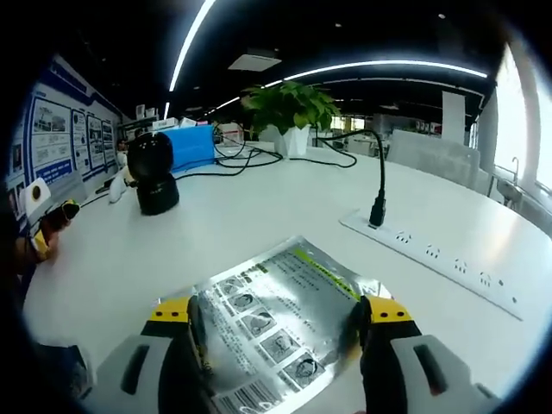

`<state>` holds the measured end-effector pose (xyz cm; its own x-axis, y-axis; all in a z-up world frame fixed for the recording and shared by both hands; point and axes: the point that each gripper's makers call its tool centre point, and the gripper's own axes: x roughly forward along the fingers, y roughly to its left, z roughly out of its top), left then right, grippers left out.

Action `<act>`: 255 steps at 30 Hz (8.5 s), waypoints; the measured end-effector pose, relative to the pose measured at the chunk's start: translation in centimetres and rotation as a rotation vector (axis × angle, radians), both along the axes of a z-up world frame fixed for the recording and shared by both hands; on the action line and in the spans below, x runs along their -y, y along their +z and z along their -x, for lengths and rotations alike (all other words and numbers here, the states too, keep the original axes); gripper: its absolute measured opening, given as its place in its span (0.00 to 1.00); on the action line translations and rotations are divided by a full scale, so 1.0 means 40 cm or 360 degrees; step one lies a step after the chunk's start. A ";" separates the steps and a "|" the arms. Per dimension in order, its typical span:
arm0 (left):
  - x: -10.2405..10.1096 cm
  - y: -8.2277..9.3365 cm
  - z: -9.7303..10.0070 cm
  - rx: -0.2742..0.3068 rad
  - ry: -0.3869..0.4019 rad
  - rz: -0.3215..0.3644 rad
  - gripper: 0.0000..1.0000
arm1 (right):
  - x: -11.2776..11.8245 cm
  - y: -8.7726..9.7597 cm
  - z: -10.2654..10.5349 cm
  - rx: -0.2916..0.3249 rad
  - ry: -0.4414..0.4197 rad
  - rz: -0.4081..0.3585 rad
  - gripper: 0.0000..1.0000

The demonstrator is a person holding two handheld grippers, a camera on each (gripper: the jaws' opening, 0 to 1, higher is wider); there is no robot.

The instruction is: Clip sheet goods on table flip sheet goods clip sheet goods scan sheet goods put sheet goods back to table

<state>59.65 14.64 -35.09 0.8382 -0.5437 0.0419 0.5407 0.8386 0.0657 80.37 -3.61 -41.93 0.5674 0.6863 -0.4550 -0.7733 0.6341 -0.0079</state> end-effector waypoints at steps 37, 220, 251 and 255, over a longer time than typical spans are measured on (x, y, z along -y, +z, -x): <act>-0.016 0.006 0.005 0.0015 0.0068 0.0012 0.43 | 0.102 0.314 0.237 0.0442 -0.0180 -0.0323 0.74; -0.019 0.011 0.016 0.0047 0.0092 -0.0025 0.42 | -0.038 0.047 0.771 0.0923 0.0181 0.0216 0.04; -0.019 0.011 0.016 0.0045 0.0092 -0.0017 0.42 | 0.009 0.147 0.717 0.0747 -0.0182 -0.0182 0.00; -0.020 0.009 0.016 0.0040 0.0096 -0.0018 0.42 | 0.015 0.158 0.713 0.0738 -0.0223 -0.0201 0.00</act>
<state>59.03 15.45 -34.71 0.8682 -0.4928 0.0574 0.4873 0.8688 0.0884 51.84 -4.19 -35.62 0.7809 0.6225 -0.0514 -0.6139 0.7498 -0.2471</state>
